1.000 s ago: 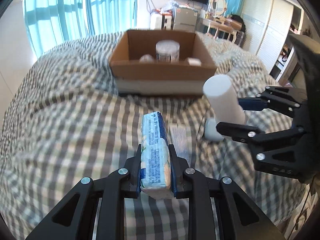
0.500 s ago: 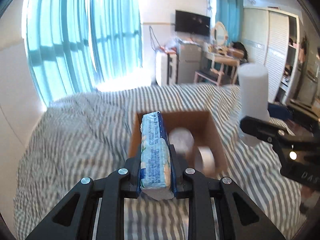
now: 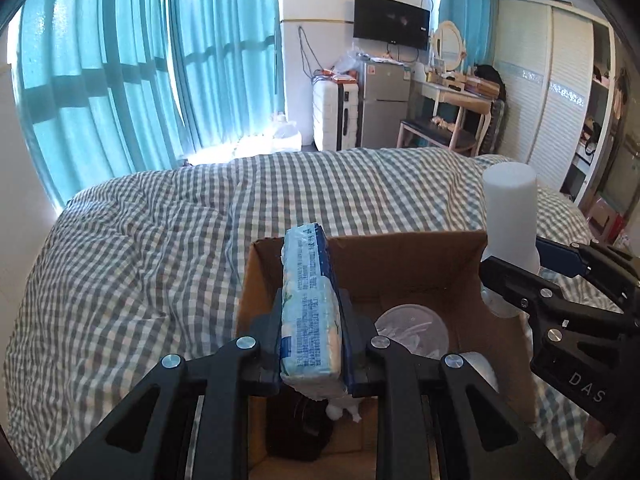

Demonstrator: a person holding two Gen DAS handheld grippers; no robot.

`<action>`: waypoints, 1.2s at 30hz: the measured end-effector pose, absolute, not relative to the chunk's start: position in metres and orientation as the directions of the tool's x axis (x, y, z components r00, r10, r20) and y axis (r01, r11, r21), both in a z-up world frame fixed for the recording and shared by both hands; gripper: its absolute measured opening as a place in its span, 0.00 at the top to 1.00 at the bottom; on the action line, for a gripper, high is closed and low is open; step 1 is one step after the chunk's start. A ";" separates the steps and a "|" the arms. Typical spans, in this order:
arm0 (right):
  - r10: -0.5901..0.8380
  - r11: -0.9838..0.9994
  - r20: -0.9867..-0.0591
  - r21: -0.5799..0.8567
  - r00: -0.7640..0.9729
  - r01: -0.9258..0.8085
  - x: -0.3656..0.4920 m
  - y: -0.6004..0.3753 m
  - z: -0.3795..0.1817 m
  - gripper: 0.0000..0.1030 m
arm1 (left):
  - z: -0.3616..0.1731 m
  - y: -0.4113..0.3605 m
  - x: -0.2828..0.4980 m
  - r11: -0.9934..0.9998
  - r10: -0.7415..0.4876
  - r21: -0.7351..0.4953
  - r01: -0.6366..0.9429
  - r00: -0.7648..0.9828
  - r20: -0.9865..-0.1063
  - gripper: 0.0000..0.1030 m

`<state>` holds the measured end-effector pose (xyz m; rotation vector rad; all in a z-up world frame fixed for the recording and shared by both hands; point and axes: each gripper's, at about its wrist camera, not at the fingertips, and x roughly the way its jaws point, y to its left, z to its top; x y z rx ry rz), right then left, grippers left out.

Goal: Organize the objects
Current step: 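Place the tissue pack and spray bottle into the box and open both tools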

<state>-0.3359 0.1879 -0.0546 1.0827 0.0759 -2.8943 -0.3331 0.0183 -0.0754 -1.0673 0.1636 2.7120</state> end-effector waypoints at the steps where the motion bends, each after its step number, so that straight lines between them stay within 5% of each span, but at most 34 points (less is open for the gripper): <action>1: -0.024 -0.997 -0.659 -0.039 -0.751 0.066 -0.339 0.186 -0.060 0.56 | -0.082 0.019 -0.335 -0.966 0.167 0.030 -0.258 -0.707 -0.687 0.79; 14: -0.034 -0.996 -0.673 -0.038 -0.739 0.081 -0.345 0.189 -0.085 0.56 | -0.111 0.022 -0.337 -0.964 0.148 0.047 -0.260 -0.678 -0.720 0.75; 16: -0.045 -0.996 -0.651 -0.030 -0.758 0.085 -0.340 0.191 -0.078 0.47 | -0.110 0.023 -0.335 -0.964 0.143 0.052 -0.261 -0.671 -0.728 0.66; 18: -0.061 -0.995 -0.628 -0.022 -0.776 0.096 -0.332 0.191 -0.070 0.39 | -0.108 0.025 -0.329 -0.965 0.124 0.068 -0.253 -0.671 -0.731 0.38; 20: -0.068 -0.995 -0.615 -0.017 -0.786 0.099 -0.326 0.192 -0.062 0.39 | -0.104 0.027 -0.323 -0.967 0.120 0.064 -0.246 -0.664 -0.738 0.29; 36: -0.127 -0.989 -0.498 -0.002 -0.858 0.147 -0.226 0.208 0.039 0.30 | 0.015 0.008 -0.236 -0.981 0.112 0.053 -0.187 -0.768 -0.631 0.09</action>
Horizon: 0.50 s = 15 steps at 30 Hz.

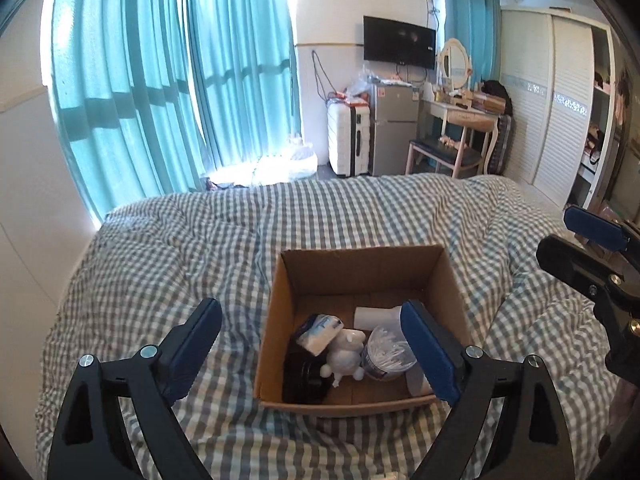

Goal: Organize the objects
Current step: 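Place the tissue pack and spray bottle into the box and open both tools, then grasp the white tube with the left tool while the right tool grasps the earbud case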

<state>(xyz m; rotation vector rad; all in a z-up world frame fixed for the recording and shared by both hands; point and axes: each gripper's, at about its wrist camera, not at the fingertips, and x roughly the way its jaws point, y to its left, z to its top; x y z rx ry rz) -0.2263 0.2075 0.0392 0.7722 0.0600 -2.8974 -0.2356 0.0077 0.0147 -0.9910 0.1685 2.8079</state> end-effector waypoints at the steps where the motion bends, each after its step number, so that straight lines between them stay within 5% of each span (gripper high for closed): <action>1: -0.135 -0.988 -0.496 0.000 -0.858 0.156 -0.220 0.208 0.044 0.29 | 0.021 0.007 -0.229 -0.983 0.107 0.052 -0.178 -0.770 -0.629 0.09; 8: -0.176 -0.976 -0.502 -0.025 -0.847 0.217 -0.173 0.207 0.050 0.27 | 0.032 0.001 -0.181 -0.989 0.071 0.057 -0.136 -0.780 -0.622 0.04; 15: -0.199 -0.963 -0.602 -0.029 -0.774 0.270 -0.157 0.200 -0.017 0.27 | -0.030 0.005 -0.155 -0.992 0.006 0.088 -0.091 -0.729 -0.685 0.04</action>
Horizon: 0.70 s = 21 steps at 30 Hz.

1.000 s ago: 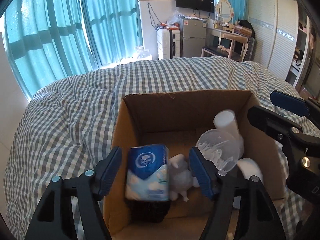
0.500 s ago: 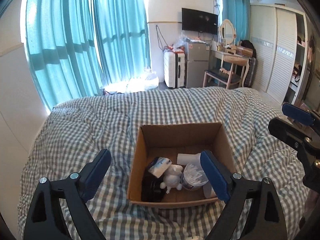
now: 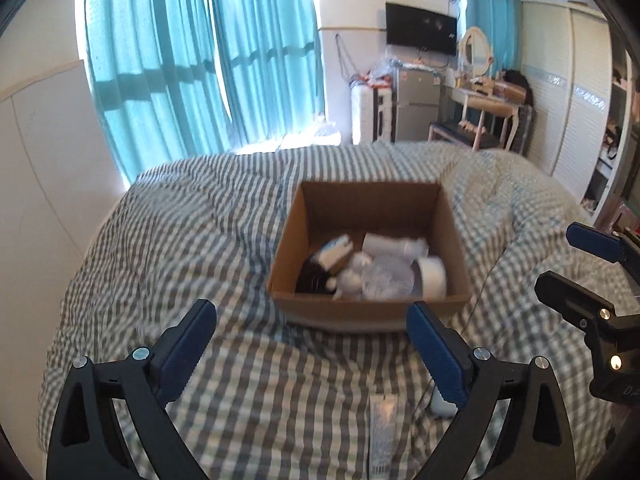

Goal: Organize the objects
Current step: 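Grasp the white tube with the left tool while the right tool grasps the earbud case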

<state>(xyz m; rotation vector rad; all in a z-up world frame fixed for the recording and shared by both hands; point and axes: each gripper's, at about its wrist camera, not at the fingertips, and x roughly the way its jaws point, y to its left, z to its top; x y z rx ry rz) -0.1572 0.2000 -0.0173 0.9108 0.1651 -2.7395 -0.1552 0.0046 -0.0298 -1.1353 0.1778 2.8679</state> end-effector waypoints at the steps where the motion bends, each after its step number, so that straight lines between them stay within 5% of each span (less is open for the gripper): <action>1: -0.204 -0.962 -0.618 -0.017 -0.759 0.273 -0.159 0.201 -0.032 0.27 | -0.047 0.007 -0.153 -0.993 -0.001 0.087 -0.085 -0.712 -0.702 0.04; 11: -0.191 -0.967 -0.800 0.053 -0.569 0.250 -0.175 0.205 -0.142 0.27 | -0.154 0.026 -0.138 -0.984 0.023 0.078 -0.158 -0.555 -0.831 0.06; 21: -0.163 -0.960 -0.868 0.030 -0.469 0.278 -0.174 0.192 -0.170 0.27 | -0.172 0.023 -0.118 -0.973 0.119 -0.003 -0.233 -0.486 -0.866 0.29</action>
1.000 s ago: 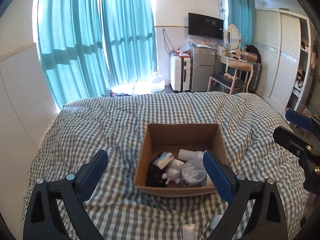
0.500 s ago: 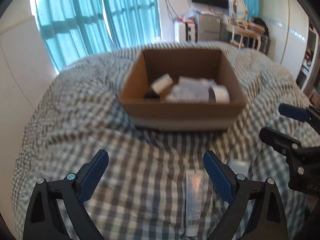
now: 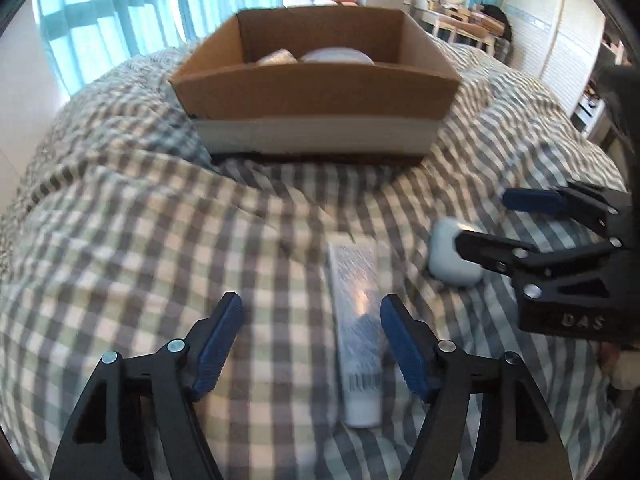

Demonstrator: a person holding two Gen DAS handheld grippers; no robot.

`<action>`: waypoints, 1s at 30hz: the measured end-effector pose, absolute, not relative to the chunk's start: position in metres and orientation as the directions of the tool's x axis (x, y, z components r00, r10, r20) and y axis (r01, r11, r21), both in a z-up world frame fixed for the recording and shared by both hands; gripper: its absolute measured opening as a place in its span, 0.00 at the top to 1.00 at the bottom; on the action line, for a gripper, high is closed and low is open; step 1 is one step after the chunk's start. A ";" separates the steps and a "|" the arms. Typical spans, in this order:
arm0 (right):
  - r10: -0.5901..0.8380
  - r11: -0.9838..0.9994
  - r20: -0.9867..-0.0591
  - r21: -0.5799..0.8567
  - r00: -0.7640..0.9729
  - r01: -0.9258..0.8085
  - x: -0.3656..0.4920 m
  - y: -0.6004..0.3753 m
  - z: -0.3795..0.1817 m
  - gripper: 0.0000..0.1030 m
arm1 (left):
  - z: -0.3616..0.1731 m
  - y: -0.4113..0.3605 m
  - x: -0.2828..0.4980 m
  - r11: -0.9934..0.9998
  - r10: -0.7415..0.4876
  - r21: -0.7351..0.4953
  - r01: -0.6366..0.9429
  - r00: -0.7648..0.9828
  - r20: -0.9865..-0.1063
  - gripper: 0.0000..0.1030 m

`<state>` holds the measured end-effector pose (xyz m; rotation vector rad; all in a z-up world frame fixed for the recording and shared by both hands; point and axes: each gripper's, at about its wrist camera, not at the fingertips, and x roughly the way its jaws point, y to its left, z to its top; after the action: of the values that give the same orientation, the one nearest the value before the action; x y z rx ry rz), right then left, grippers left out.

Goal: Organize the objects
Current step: 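Grasp the white tube with the left tool while the right tool grasps the earbud case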

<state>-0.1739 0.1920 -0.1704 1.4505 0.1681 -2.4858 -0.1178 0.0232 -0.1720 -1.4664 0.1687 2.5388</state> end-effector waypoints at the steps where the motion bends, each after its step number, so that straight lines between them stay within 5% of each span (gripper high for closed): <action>1: -0.166 -0.959 -0.871 0.033 -0.462 0.283 -0.174 0.191 -0.172 0.27 | -0.174 0.026 -0.114 -0.970 0.114 0.010 -0.244 -0.487 -0.866 0.29; 5: -0.152 -0.951 -0.896 0.018 -0.417 0.308 -0.178 0.181 -0.183 0.27 | -0.178 0.036 -0.108 -0.955 0.111 0.039 -0.293 -0.478 -0.872 0.29; 9: -0.099 -0.947 -0.931 -0.020 -0.351 0.322 -0.188 0.172 -0.203 0.27 | -0.182 0.034 -0.109 -0.959 0.113 0.025 -0.281 -0.464 -0.879 0.41; 13: -0.089 -0.943 -0.928 -0.038 -0.362 0.330 -0.185 0.169 -0.203 0.44 | -0.185 0.033 -0.114 -0.955 0.144 -0.006 -0.297 -0.443 -0.885 0.50; 15: -0.109 -0.947 -0.913 -0.025 -0.392 0.321 -0.180 0.173 -0.195 0.44 | -0.186 0.035 -0.114 -0.952 0.155 -0.017 -0.305 -0.432 -0.889 0.59; 22: -0.152 -0.955 -0.890 0.020 -0.431 0.297 -0.174 0.182 -0.183 0.44 | -0.199 0.040 -0.120 -0.946 0.152 -0.023 -0.322 -0.379 -0.913 0.61; 24: -0.156 -0.954 -0.885 0.020 -0.438 0.299 -0.172 0.182 -0.181 0.44 | -0.199 0.039 -0.120 -0.951 0.145 -0.020 -0.310 -0.386 -0.911 0.70; 30: -0.164 -0.955 -0.869 0.022 -0.466 0.294 -0.167 0.180 -0.174 0.44 | -0.189 0.036 -0.113 -0.954 0.162 -0.032 -0.298 -0.422 -0.892 0.74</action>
<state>-0.1668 0.1800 -0.1743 1.4463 0.1893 -2.4744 -0.1133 0.0358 -0.1893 -1.5045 0.1896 2.4334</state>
